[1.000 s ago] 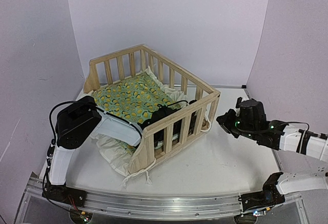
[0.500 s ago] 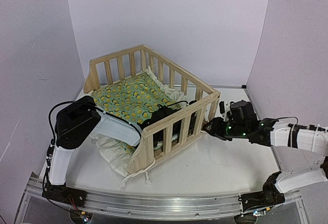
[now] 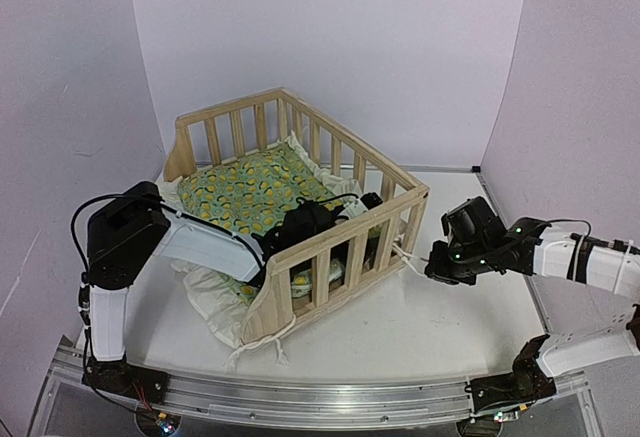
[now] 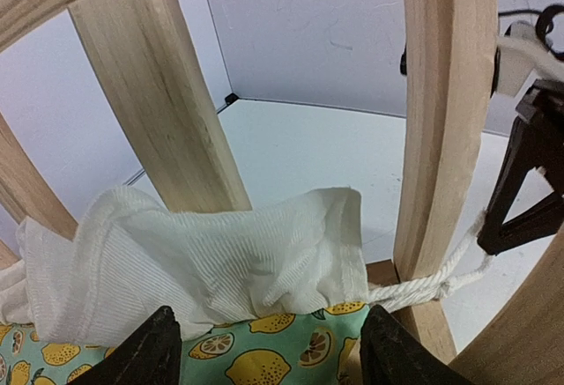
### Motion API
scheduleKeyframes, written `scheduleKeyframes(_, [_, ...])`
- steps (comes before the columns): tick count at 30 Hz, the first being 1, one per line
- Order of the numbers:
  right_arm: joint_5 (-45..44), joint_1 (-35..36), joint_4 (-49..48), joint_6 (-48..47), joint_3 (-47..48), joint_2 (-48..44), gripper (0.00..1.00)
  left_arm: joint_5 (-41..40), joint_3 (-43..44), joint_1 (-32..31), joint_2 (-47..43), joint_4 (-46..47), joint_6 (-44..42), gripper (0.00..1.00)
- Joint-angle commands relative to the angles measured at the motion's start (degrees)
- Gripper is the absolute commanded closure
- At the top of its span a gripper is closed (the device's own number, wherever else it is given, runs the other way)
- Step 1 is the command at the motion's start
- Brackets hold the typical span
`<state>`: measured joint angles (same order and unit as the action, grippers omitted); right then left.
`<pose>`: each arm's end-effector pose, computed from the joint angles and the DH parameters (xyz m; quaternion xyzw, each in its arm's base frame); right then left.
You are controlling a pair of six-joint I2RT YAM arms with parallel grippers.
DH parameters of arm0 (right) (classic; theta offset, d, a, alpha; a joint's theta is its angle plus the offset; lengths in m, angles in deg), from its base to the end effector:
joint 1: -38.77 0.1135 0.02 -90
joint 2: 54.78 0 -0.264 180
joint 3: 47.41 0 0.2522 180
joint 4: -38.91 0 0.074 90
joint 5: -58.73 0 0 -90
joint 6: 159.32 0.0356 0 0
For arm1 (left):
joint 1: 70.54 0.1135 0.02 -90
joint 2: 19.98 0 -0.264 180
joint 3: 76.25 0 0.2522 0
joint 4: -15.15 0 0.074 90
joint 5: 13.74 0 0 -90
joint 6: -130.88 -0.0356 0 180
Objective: Set up the pet bed
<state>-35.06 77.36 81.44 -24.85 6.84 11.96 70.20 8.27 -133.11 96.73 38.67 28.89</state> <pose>0.1772 0.1384 0.2118 0.0588 0.9515 0.1755 0.2458 0.2154 -0.4068 0.1985 0.4314 0.6236 -0.2417 0.6055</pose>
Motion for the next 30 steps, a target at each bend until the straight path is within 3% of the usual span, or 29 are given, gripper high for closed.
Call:
scheduleKeyframes(1, [1.8,-0.1,3.0,-2.0,-1.4,-1.4,1.00,9.0,-0.7,-1.3,-8.1,-2.7,0.2,0.29])
scheduleKeyframes(4, [3.0,-0.1,2.8,-2.5,-2.2,-3.3,1.00,12.9,-2.8,-1.1,-12.0,-6.0,0.1,0.24])
scheduleKeyframes(7, [10.0,-0.1,4.0,-5.1,-1.7,-2.0,1.00,16.7,-6.0,-0.4,-16.6,-9.0,0.5,0.21])
scheduleKeyframes(11, [12.0,-0.1,7.7,-5.0,-3.3,-1.7,1.00,17.6,-9.2,1.3,-22.0,-13.0,2.2,0.19])
scheduleKeyframes(14, [3.9,-0.2,13.5,-4.1,-0.2,-0.9,1.00,15.3,-9.5,2.1,-25.6,-17.0,3.4,0.19])
scheduleKeyframes(16, [-4.4,-0.2,16.8,-3.1,2.6,-0.2,0.93,12.8,-9.7,2.6,-27.9,-19.5,4.4,0.19])
scheduleKeyframes(21, [-18.9,-0.3,18.5,1.6,3.3,-2.1,0.89,1.1,-9.3,4.1,-35.6,-27.8,9.6,0.20])
scheduleKeyframes(24, [-20.1,-0.4,19.8,2.2,4.4,-6.3,0.60,-6.9,-7.2,5.7,-41.6,-38.6,14.5,0.20])
scheduleKeyframes(27, [-18.8,-1.0,18.5,-8.2,8.9,-11.6,0.33,-10.3,-6.8,8.5,-48.8,-46.8,19.3,0.19])
scheduleKeyframes(30, [-13.1,-4.8,17.3,-23.8,21.7,-9.2,0.13,-10.0,-8.4,13.1,-55.2,-51.7,24.5,0.16])
